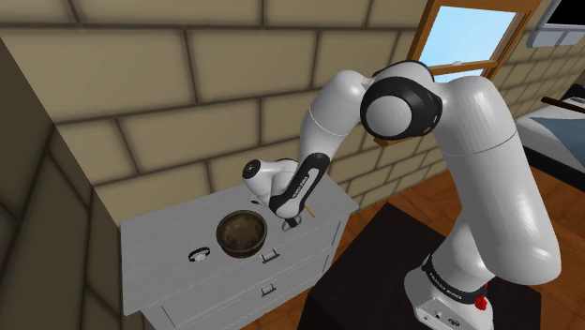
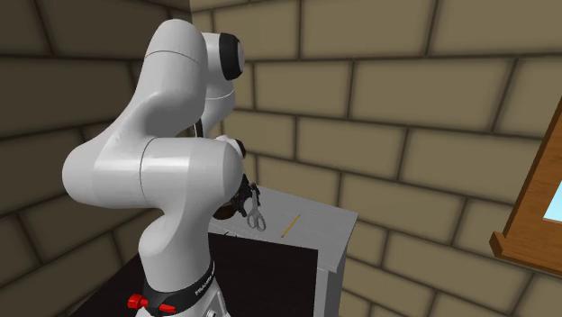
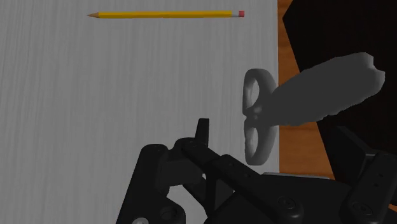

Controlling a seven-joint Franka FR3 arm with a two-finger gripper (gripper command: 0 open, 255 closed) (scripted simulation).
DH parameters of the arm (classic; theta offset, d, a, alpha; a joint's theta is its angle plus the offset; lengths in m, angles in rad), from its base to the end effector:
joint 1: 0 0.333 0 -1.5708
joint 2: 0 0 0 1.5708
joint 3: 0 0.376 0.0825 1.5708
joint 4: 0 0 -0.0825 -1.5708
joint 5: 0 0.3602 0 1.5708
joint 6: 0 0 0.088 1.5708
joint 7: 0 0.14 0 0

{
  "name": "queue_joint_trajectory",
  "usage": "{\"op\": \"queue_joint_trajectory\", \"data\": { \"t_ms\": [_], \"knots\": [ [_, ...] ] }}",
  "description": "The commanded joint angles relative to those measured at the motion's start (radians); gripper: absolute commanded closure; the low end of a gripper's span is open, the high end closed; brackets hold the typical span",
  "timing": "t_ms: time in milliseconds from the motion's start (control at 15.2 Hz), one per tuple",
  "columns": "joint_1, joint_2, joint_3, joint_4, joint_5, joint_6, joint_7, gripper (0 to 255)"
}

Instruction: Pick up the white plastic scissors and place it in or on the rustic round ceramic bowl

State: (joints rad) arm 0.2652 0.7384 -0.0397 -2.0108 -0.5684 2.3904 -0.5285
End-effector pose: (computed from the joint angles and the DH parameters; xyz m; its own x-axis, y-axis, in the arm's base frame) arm 0.5557 0.1097 0.0949 0.2775 0.8407 -0.4651 0.9484 -0.3170 -0.0070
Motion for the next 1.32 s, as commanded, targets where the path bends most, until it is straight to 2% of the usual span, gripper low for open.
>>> {"op": "queue_joint_trajectory", "data": {
  "t_ms": [0,396,462,1056,1254],
  "knots": [
    [-0.001,0.011,-0.003,0.003,-0.004,0.009,0.002,0],
    [-0.001,0.011,-0.003,0.003,-0.004,0.009,0.002,0],
    [-0.001,0.011,-0.003,0.003,-0.004,0.009,0.002,255],
    [-0.001,0.011,-0.003,0.003,-0.004,0.009,0.002,255],
    [-0.004,-0.029,0.002,-0.016,0.003,-0.01,-0.01,255]
  ]
}}
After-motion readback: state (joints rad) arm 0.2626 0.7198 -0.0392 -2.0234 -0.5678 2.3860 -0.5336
